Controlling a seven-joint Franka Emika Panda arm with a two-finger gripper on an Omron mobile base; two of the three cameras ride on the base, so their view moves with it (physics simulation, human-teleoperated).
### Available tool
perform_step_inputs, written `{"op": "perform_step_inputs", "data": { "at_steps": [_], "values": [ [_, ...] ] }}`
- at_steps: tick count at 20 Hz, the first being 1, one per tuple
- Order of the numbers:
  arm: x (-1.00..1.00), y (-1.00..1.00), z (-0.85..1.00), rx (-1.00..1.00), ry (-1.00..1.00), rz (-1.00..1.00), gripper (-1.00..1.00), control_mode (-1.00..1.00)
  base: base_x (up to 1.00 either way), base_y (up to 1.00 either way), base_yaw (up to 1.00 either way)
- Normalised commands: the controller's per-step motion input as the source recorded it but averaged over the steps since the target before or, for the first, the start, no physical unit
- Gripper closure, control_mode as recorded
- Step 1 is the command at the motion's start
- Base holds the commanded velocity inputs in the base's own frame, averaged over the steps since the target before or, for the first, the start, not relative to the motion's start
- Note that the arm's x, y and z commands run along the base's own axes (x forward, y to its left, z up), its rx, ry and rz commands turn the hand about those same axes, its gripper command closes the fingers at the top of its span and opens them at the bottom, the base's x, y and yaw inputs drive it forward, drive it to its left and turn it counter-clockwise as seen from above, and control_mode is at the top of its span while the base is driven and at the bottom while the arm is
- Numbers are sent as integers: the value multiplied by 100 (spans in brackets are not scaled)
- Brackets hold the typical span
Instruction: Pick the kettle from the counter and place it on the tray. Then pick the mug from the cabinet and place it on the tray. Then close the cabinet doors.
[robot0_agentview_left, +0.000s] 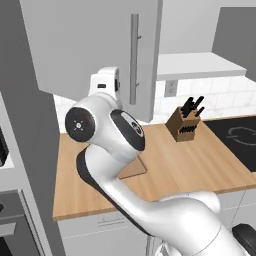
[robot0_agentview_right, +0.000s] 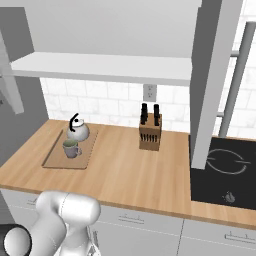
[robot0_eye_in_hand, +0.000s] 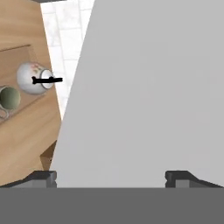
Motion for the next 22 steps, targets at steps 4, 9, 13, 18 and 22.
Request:
{"op": "perform_step_inputs", "data": {
  "at_steps": [4, 9, 13, 18, 22],
  "values": [
    [75, -63, -7, 0, 0, 0, -100, -100, 0, 0, 0],
    [76, -59, 0, 3, 0, 0, -100, -100, 0, 0, 0],
    [73, -42, 0, 6, 0, 0, -100, -100, 0, 0, 0],
    [73, -38, -3, 3, 1, 0, -100, -100, 0, 0, 0],
    [73, -39, -8, 0, 3, 0, -100, -100, 0, 0, 0]
  ]
}}
